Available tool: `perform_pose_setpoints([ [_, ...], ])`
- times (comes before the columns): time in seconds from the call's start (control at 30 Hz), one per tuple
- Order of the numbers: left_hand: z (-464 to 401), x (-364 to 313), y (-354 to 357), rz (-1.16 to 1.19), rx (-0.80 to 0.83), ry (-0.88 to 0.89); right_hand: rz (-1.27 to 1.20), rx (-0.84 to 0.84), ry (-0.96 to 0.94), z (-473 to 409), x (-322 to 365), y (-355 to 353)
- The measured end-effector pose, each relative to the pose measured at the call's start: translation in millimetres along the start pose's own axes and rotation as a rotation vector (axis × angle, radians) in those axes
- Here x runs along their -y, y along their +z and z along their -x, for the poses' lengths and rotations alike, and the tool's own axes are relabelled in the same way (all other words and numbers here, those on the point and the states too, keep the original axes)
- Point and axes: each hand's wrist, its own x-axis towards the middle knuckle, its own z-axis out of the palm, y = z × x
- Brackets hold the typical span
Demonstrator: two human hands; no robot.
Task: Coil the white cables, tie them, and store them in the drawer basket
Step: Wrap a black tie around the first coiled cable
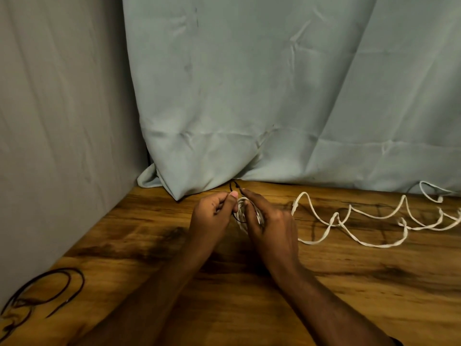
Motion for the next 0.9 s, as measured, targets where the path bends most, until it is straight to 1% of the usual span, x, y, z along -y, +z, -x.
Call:
perform_pose_setpoints([
  [0.47, 3.5, -9.7, 1.5, -0.021, 0.03, -0.037, 0.039, 0.013, -0.004, -0.3, -1.2, -1.1],
  [0.53, 2.0, -7.9, -1.1, -0.044, -0.021, -0.006, 0.039, 0.018, -0.001, -0.4, -0.7, -1.3],
  [0.63, -2.9, -7.6, -7.8, -0.08, -0.207, 0.054, 0.046, 0.023, 0.007, 0.0, -2.6, -0.2],
  [0.67, -5.2, -10.0, -10.7, -0.021, -0.262, 0.034, 0.046, 0.022, 0.015, 0.1, -3.7, 0.0],
  [0.7, -7.3, -13.4, -13.7, 0.086, -0.292, -0.001, 0.042, 0.018, 0.026, 0.2, -4.7, -0.2],
  [0.8, -12.0, -22.1, -22.9, 0.393, -0.297, -0.063, 0.011, -0.001, 0.06, 0.2, -7.1, -1.2],
  [0.9, -11.6, -27.1, -21.5, 0.505, -0.274, -0.047, -0.015, -0.004, 0.072, -0.4, -7.4, -1.2],
])
